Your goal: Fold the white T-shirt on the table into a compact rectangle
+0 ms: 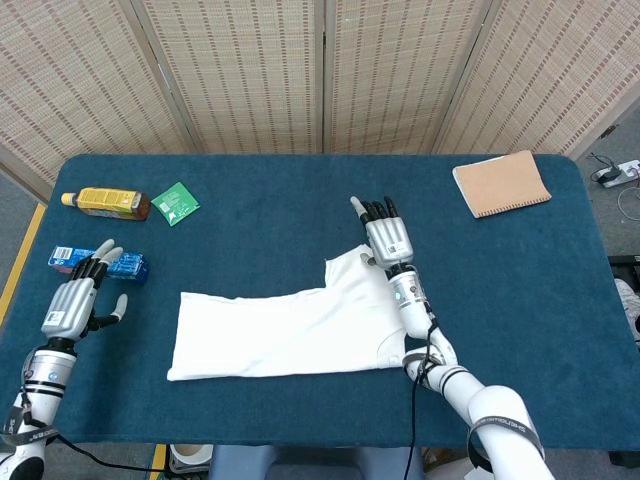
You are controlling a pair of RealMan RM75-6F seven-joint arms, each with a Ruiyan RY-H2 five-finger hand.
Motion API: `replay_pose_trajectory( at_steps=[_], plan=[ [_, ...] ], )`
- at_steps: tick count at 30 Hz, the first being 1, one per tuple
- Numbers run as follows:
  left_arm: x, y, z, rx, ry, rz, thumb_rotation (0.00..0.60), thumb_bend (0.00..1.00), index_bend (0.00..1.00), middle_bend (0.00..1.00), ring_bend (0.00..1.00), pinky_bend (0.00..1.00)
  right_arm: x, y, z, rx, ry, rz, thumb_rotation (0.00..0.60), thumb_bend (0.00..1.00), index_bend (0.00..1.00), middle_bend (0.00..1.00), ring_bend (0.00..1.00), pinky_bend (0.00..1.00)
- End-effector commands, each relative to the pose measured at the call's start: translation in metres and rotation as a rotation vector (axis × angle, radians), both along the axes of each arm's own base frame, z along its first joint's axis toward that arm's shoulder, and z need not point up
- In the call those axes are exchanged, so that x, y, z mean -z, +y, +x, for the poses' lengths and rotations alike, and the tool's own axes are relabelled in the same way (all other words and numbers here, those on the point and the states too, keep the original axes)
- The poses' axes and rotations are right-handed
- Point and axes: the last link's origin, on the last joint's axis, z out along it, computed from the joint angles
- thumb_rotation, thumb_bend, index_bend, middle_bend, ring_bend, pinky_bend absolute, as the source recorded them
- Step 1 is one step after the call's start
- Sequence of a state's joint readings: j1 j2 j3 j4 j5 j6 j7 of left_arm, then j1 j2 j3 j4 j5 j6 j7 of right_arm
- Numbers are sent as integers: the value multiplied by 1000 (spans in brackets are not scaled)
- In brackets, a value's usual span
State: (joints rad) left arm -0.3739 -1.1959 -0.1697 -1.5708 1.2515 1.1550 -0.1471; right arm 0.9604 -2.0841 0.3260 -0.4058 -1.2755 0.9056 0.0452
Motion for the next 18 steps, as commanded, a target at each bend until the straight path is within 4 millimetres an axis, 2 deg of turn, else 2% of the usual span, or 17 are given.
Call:
replay_pose_trajectory(
  at_steps=[1,6,12,18],
  plan=[
    [-4,0,0,14,9,3,600,485,0,0,0,0,-23,4,9,-90,-83,-38,600,122,52,137,103,0],
    [-6,-2,0,52,44,-25,600,484,36,0,0,0,-64,24,10,-174,-131,-54,600,122,79,160,103,0],
    [-5,1,3,116,103,-62,600,485,117,0,0,0,-116,66,0,-192,-119,-21,600,137,170,194,103,0],
    [-5,11,-1,192,206,-106,600,485,179,0,0,0,-156,99,-13,-172,-108,-8,600,142,219,218,103,0]
  ],
)
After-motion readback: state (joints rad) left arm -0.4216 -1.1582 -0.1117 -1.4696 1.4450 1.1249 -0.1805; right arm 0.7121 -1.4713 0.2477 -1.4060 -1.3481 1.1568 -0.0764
